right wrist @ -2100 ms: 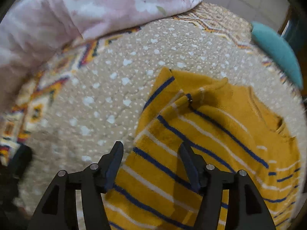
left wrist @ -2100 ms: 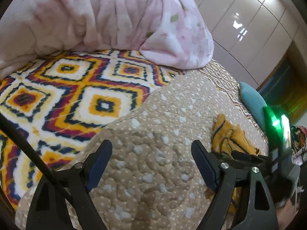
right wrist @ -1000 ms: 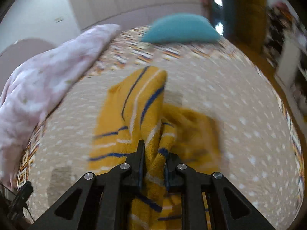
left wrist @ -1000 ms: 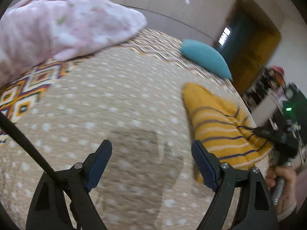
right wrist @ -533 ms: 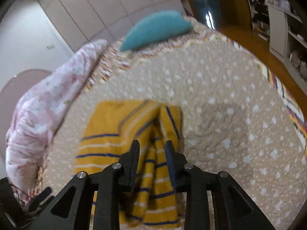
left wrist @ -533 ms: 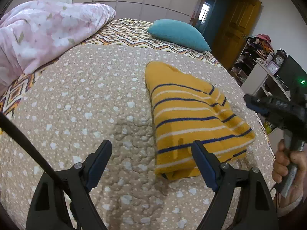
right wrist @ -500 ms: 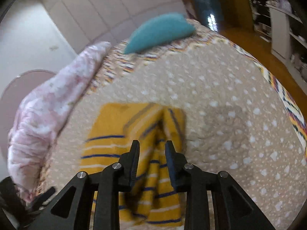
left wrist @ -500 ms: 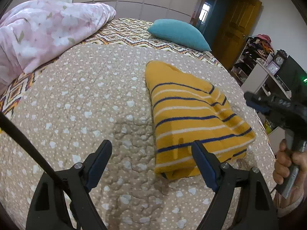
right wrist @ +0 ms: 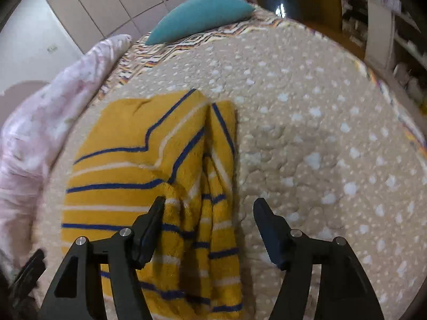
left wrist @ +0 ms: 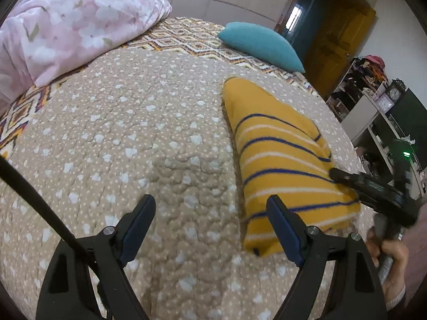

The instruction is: Fold small clothes

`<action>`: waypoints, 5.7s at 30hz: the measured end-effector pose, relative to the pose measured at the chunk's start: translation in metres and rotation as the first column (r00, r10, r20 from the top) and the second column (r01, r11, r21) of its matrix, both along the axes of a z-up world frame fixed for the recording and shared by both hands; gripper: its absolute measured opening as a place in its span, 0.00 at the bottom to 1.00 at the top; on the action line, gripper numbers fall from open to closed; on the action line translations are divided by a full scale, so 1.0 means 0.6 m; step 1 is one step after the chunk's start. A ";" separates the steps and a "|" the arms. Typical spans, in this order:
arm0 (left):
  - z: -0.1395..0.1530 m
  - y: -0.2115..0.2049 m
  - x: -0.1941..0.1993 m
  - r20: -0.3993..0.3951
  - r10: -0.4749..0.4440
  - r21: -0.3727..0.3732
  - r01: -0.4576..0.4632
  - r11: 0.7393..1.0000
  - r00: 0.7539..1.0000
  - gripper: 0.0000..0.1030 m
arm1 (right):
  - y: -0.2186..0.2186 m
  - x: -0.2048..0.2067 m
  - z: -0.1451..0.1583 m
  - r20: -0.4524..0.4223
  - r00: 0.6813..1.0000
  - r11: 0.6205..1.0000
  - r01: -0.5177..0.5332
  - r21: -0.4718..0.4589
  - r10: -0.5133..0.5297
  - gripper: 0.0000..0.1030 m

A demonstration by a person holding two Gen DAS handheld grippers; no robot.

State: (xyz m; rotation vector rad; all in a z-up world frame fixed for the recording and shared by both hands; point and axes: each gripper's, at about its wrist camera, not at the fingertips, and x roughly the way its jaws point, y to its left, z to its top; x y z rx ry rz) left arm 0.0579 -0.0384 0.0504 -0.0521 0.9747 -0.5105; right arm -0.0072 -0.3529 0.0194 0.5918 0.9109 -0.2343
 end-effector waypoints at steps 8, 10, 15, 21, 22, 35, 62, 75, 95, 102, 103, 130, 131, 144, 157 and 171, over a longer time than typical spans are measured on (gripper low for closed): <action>-0.012 -0.031 -0.021 0.051 -0.026 0.047 0.024 0.999 0.998 0.81 | 0.043 -0.029 0.094 0.220 0.973 0.997 -0.057 -0.057 0.068 0.54; -0.025 -0.041 -0.023 0.042 -0.031 0.071 0.028 0.997 0.999 0.81 | 0.054 -0.034 0.094 0.247 0.962 0.993 -0.121 -0.007 0.119 0.44; -0.054 -0.069 -0.026 0.006 -0.079 0.110 0.077 0.991 0.997 0.81 | 0.057 -0.025 0.022 0.112 0.986 0.993 -0.121 -0.011 0.122 0.15; -0.042 -0.069 -0.058 0.048 -0.108 0.135 0.101 0.986 0.993 0.81 | 0.052 -0.037 0.017 0.106 0.986 0.991 -0.131 0.002 0.130 0.09; -0.035 -0.063 -0.067 0.064 -0.105 0.136 0.096 0.986 0.992 0.81 | 0.056 -0.041 0.026 0.117 0.984 0.991 -0.132 -0.011 0.133 0.12; -0.022 -0.005 -0.145 0.126 -0.055 0.190 0.030 0.981 0.990 0.81 | 0.134 -0.122 0.037 0.074 0.984 0.964 -0.140 -0.224 0.160 0.24; -0.103 0.002 -0.158 0.035 -0.025 0.264 0.015 0.964 0.999 0.86 | 0.138 -0.179 0.061 0.114 0.991 0.954 -0.029 -0.300 0.066 0.39; -0.031 0.058 -0.107 0.010 0.007 -0.045 -0.007 0.999 1.000 0.89 | 0.082 -0.046 0.118 0.158 0.984 0.967 -0.045 -0.250 0.086 0.67; 0.003 -0.089 0.084 -0.148 -0.260 -0.221 0.225 0.949 0.954 0.42 | -0.045 0.078 -0.005 0.259 0.965 0.900 -0.154 0.407 0.049 0.38; -0.038 -0.083 0.070 -0.159 -0.200 -0.081 0.190 0.979 0.967 0.49 | -0.024 0.094 -0.007 0.137 0.989 0.976 -0.074 0.206 0.047 0.45; -0.053 -0.082 0.063 -0.165 -0.201 -0.065 0.193 0.979 0.966 0.52 | -0.023 0.093 -0.015 0.104 0.994 0.981 -0.062 0.182 0.043 0.48; -0.054 -0.014 0.009 0.007 -0.086 -0.114 0.087 0.990 0.996 0.73 | 0.025 0.060 0.018 -0.080 0.995 0.995 -0.071 -0.074 0.065 0.14; -0.066 -0.022 0.013 -0.013 -0.098 -0.089 0.097 0.991 0.995 0.73 | 0.028 0.061 0.018 -0.085 0.994 0.993 -0.074 -0.094 0.066 0.14; -0.090 -0.030 0.008 -0.036 -0.104 -0.056 0.102 0.993 0.994 0.74 | 0.114 -0.002 0.061 -0.049 0.975 0.960 -0.221 -0.170 0.216 0.19; -0.093 -0.025 0.010 -0.041 -0.099 -0.060 0.096 0.994 0.994 0.75 | 0.106 0.098 0.093 0.107 0.951 0.943 -0.303 0.138 0.290 0.29; -0.099 -0.030 0.009 -0.037 -0.095 -0.060 0.092 0.994 0.995 0.79 | 0.102 0.209 0.041 0.113 0.936 0.889 -0.351 0.293 0.332 0.21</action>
